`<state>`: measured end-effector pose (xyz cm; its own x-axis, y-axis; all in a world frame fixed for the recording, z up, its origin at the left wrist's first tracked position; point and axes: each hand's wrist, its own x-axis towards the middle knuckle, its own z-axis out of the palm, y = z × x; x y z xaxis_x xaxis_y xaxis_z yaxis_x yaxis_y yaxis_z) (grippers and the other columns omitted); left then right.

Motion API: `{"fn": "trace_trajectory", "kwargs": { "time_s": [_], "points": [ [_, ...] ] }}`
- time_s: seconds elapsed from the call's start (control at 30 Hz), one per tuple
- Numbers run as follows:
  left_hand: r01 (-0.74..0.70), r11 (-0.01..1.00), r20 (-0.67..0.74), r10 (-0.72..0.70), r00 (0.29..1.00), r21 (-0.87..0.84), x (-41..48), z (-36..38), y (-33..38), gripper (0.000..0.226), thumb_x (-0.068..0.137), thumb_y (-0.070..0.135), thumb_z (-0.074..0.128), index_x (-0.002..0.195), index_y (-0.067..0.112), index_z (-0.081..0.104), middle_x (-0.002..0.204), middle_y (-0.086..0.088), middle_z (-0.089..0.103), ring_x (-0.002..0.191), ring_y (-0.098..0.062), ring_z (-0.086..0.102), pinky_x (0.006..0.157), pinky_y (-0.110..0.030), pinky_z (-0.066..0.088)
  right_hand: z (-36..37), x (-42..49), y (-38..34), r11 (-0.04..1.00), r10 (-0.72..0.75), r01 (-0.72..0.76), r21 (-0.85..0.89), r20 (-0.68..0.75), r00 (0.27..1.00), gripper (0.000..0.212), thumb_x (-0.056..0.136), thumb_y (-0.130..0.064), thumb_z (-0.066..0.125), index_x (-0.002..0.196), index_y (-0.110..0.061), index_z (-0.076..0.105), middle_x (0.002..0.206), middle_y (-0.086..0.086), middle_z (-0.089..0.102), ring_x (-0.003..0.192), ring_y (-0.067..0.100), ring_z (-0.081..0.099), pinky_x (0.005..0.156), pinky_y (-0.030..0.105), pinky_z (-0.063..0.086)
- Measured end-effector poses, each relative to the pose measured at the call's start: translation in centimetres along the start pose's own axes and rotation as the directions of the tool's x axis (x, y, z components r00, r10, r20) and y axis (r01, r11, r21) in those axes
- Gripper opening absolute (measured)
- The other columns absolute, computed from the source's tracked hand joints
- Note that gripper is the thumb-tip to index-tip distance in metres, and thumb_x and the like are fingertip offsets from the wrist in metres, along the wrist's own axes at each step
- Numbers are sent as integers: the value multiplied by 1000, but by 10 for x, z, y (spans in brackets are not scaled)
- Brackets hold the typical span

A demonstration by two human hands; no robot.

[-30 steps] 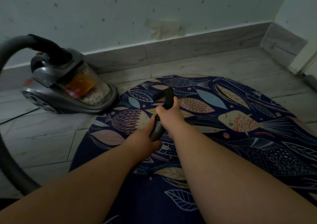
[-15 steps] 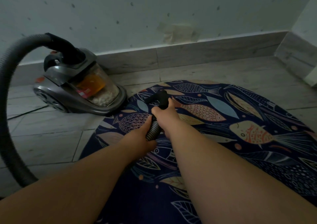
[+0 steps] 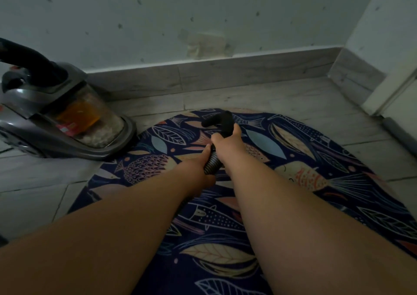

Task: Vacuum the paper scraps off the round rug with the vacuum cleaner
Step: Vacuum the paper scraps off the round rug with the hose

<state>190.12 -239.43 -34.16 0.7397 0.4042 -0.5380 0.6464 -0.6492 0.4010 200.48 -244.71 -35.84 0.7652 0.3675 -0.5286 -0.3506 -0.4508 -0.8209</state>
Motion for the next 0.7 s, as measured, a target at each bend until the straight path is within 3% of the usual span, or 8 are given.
{"fn": "trace_trajectory", "kwargs": {
  "time_s": [0.17, 0.23, 0.37, 0.5, 0.63, 0.7],
  "points": [
    [-45, 998, 41, 44, 998, 35, 16, 6, 34, 90, 92, 29, 56, 147, 40, -15, 121, -13, 56, 85, -24, 65, 77, -35, 55, -37, 9, 1, 999, 32, -30, 19, -86, 996, 81, 99, -27, 53, 158, -39, -1, 146, 16, 44, 70, 20, 45, 68, 39, 45],
    [-57, 997, 58, 54, 997, 49, 19, 9, 45, 90, 92, 31, 55, 146, 41, -17, 114, -11, 57, 76, -20, 62, 68, -31, 53, -49, 10, 3, 999, 35, -32, 26, -114, 993, 81, 99, -28, 53, 158, -39, -1, 144, 15, 45, 72, 21, 47, 65, 37, 45],
    [-83, 992, 62, 77, 995, 100, 21, 21, 63, 88, 92, 34, 54, 147, 41, -14, 116, -12, 59, 81, -21, 61, 64, -27, 50, -71, 10, 10, 998, 58, -52, 42, -149, 987, 81, 99, -30, 53, 157, -41, -2, 143, 15, 47, 97, 30, 55, 82, 44, 53],
    [-118, 988, 79, 110, 991, 104, 20, 31, 79, 87, 92, 34, 54, 148, 39, -13, 119, -14, 57, 97, -27, 60, 72, -27, 43, -92, 5, 17, 997, 70, -61, 57, -172, 983, 81, 99, -29, 52, 157, -40, -3, 142, 18, 47, 88, 29, 52, 84, 45, 53],
    [-153, 984, 106, 143, 984, 92, 15, 38, 99, 84, 94, 33, 54, 148, 39, -11, 122, -16, 54, 96, -26, 56, 74, -27, 39, -111, 1, 25, 993, 74, -53, 102, -214, 974, 81, 99, -26, 53, 158, -40, -1, 140, 19, 47, 83, 27, 51, 86, 47, 54],
    [-179, 978, 125, 165, 978, 106, 11, 42, 110, 83, 95, 33, 52, 148, 39, -11, 124, -16, 54, 93, -25, 55, 74, -26, 39, -122, -1, 29, 992, 77, -51, 113, -241, 967, 81, 98, -27, 53, 157, -40, -1, 140, 19, 47, 83, 27, 52, 80, 44, 53]
  ]
}}
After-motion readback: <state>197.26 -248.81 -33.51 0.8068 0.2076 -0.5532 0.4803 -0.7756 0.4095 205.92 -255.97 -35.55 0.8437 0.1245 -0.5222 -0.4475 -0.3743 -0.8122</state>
